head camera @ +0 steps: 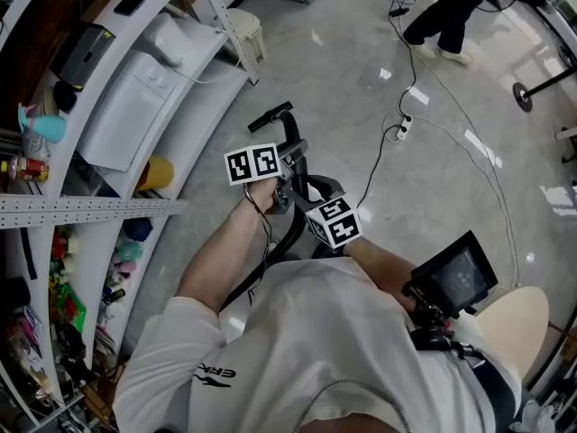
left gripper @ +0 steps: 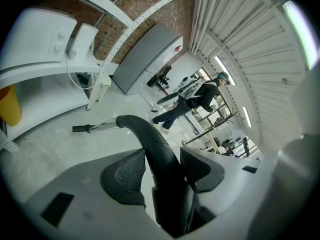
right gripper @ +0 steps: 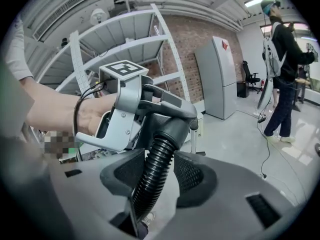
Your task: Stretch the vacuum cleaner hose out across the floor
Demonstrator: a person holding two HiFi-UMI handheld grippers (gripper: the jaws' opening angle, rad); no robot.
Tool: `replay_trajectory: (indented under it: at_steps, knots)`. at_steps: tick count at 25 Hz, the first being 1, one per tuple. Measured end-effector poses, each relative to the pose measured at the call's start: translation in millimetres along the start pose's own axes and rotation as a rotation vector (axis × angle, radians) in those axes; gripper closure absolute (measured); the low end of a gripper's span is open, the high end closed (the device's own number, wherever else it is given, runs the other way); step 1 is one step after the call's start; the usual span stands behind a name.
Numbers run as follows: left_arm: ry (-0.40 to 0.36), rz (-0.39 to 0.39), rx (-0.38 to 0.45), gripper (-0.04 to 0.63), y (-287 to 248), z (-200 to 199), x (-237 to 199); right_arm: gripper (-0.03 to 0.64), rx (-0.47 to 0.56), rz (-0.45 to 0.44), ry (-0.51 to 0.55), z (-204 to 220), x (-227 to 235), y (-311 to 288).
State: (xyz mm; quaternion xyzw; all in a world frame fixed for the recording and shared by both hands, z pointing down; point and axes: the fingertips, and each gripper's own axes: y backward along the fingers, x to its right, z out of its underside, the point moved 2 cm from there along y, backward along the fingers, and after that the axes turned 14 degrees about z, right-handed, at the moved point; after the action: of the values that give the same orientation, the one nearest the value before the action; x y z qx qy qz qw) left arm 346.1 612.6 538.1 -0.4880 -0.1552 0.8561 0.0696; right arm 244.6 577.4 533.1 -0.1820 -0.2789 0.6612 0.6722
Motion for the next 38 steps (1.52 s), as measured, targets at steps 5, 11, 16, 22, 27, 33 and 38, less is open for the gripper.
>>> replay_trajectory:
  at_steps: [5, 11, 16, 22, 27, 33, 38]
  knots:
    - [-0.009, -0.015, -0.004, 0.378, -40.8, -7.8, 12.5, 0.44, 0.008, -0.01, -0.005, -4.7, 42.6, 3.8]
    - [-0.025, -0.019, -0.018, 0.384, -80.0, -23.9, 21.7, 0.439, 0.014, -0.002, -0.014, -15.6, 81.2, 0.7]
    - [-0.007, -0.003, -0.035, 0.39, -110.0, -37.8, 15.2, 0.44, 0.006, 0.01, -0.016, -23.3, 107.2, -13.8]
    - [0.07, 0.018, -0.063, 0.391, -143.2, -56.0, -8.3, 0.44, -0.03, 0.012, -0.028, -34.5, 134.0, -40.4]
    - [0.1, 0.013, -0.114, 0.396, -170.1, -75.3, -29.7, 0.44, -0.062, 0.019, -0.045, -46.2, 154.0, -69.1]
    - [0.091, 0.012, -0.14, 0.4, -200.3, -101.8, -44.2, 0.44, -0.092, 0.018, -0.043, -61.7, 180.8, -98.1]
    - [0.09, -0.004, -0.123, 0.405, -230.0, -124.3, -48.0, 0.44, -0.107, -0.016, -0.017, -74.6, 211.4, -113.9]
